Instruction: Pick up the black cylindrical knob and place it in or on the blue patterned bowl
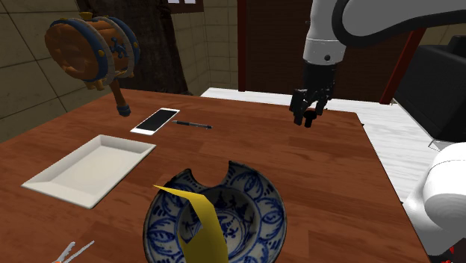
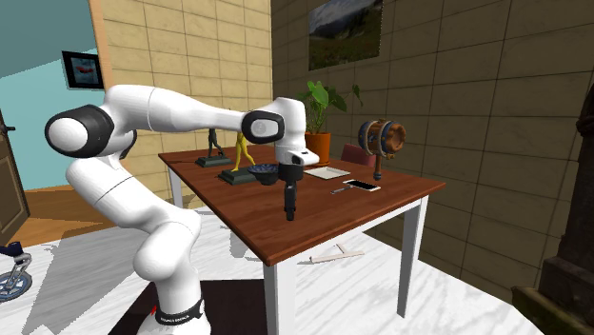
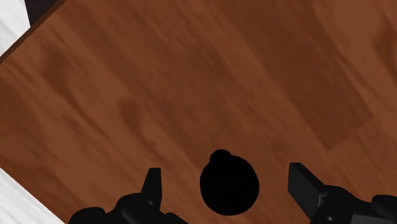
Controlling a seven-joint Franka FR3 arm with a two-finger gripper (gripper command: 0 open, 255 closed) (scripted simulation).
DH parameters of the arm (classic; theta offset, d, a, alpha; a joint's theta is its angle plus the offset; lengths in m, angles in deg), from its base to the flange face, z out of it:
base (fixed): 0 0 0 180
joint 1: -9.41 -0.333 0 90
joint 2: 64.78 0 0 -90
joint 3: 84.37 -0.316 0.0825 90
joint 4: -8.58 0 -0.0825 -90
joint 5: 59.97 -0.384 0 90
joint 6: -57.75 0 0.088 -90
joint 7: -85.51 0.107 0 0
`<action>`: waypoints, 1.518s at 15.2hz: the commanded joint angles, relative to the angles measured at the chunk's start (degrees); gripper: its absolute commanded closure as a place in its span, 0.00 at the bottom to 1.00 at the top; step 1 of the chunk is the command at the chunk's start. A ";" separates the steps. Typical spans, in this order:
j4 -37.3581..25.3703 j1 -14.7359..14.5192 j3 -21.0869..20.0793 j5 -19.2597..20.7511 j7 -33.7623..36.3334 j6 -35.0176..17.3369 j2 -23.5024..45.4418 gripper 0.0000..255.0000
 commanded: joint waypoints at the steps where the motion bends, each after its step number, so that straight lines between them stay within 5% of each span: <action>1: 0.13 -0.01 -0.02 -0.02 0.01 -0.13 -0.02 0.00; 5: 0.13 -0.01 -0.02 -0.01 0.01 -0.12 -0.02 0.00; 6: 0.13 -0.01 -0.02 -0.01 0.01 -0.12 -0.02 1.00; 15: 0.13 0.00 -0.03 -0.02 0.01 -0.13 -0.02 1.00; 23: -6.46 0.20 0.36 0.36 0.11 5.80 0.65 1.00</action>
